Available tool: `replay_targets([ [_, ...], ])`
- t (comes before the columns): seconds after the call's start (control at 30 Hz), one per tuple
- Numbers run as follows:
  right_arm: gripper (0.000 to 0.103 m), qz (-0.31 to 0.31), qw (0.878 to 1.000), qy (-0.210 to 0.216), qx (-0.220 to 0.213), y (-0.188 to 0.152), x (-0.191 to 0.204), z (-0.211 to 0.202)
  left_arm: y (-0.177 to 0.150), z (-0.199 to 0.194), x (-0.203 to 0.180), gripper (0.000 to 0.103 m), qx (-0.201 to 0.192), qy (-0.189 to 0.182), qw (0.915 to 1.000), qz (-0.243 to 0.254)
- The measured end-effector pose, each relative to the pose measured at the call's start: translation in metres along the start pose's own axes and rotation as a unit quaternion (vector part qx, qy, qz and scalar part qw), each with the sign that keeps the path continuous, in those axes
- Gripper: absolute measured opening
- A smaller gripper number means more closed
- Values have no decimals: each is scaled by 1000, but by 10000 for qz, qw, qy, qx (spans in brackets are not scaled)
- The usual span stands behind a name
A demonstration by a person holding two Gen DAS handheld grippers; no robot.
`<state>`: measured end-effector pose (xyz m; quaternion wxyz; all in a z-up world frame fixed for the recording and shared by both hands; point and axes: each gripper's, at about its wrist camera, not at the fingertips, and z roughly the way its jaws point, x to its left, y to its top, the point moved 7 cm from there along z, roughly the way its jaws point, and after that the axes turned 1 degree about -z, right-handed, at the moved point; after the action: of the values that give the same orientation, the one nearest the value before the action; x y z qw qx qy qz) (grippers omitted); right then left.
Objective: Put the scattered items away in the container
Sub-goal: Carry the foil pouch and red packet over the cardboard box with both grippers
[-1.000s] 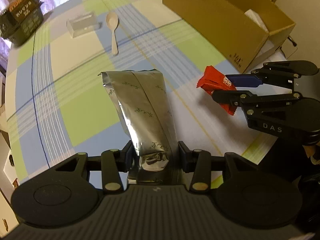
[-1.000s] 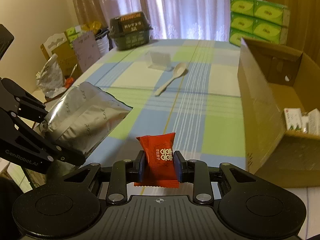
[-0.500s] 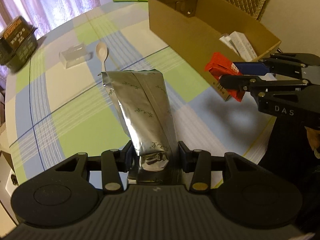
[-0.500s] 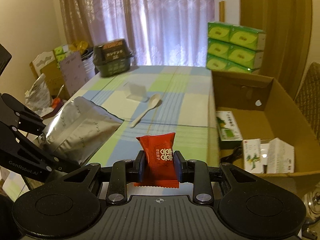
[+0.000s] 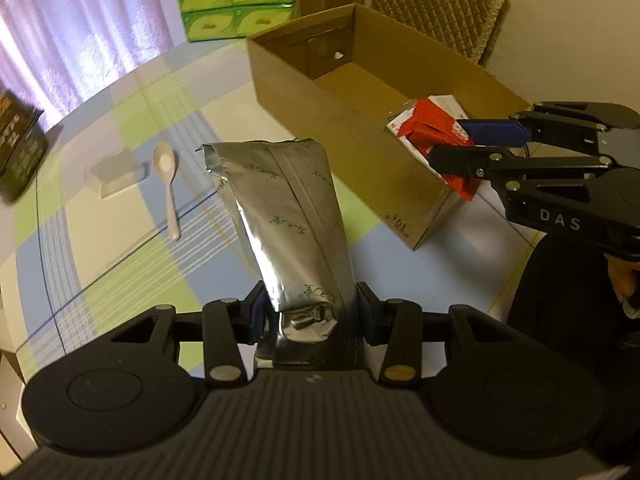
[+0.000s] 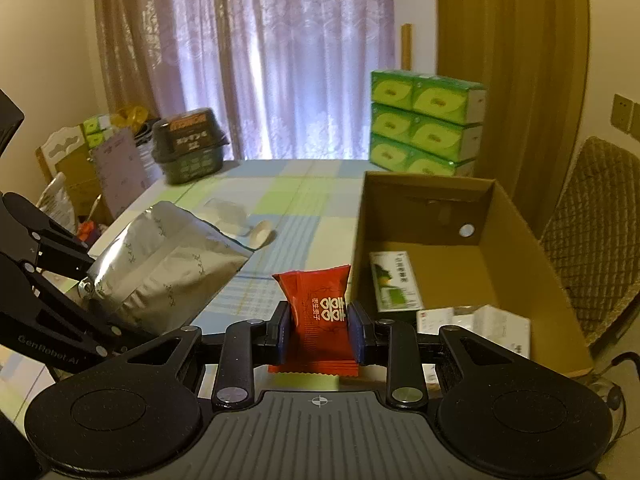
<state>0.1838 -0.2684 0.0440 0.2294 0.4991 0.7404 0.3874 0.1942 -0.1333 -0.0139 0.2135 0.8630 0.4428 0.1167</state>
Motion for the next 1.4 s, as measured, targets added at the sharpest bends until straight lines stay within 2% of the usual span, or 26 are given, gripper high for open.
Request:
replay_targets([
  [0.3,32,116,9996,-232,-102,6,-37,-8,23,9,-23,40,13,-95,9997,222],
  [0.8,32,420,9972,-610,-90,-6,-97,-20,64,22,-55,40,-33,-342,9984,450],
  [1.2,32,455,9959,-775,-117,-1,-126,-19,114,25,-78,40,-276,-620,9970,367],
  [1.4,32,385,9958,-819,-117,6,-136,-13,131,37,-87,40,-330,-745,9966,115],
])
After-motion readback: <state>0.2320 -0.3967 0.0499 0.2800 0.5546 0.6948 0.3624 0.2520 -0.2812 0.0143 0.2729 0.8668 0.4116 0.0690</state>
